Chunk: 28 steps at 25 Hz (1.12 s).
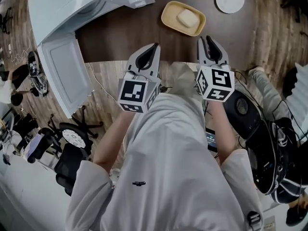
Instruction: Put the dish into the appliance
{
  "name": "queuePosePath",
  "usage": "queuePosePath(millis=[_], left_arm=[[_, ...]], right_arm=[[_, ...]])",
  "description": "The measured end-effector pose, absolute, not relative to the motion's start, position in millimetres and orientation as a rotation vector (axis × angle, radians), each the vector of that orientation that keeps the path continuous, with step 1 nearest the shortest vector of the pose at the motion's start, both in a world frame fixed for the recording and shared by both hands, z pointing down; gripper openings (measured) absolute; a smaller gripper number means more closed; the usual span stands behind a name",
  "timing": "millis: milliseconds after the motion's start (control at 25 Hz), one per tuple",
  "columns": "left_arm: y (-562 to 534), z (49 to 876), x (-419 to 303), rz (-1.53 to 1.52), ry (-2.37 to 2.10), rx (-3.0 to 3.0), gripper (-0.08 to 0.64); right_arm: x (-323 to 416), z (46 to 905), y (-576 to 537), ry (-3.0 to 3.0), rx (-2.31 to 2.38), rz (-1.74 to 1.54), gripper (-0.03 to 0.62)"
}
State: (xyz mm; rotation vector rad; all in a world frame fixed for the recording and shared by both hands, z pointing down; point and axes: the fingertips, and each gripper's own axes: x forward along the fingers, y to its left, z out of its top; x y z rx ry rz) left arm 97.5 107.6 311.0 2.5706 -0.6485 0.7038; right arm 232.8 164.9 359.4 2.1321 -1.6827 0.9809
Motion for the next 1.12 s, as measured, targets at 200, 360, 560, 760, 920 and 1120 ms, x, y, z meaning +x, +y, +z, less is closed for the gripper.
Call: queuePosePath(millis=[200,360,560,760,920,1120], left_arm=[[107,327,91,0.728,-0.666,2.539,-0.005],[107,345,97,0.751,-0.664,2.515,-0.004],[108,359,100,0.765,-0.654,2.516,-0.003],[94,364,108,0.775,-0.665,2.499,-0.003],[103,374,106,0.785,-0.667,2.500,-0.003],[107,387,98,0.800,-0.661,2.493,-0.003]], right_arm=[[232,385,159,-1.640,2.103,1.038,0.072],[243,407,153,-1.597,2.115,1.084,0.071],[249,430,150,-1.550,2.122,1.127,0.071],[262,440,138,-1.512,2.129,1.168,0.072],[259,456,146,-1.487,2.135,1.194,0.072],[257,474,148,-1.410,2.164,1.184,0.071]])
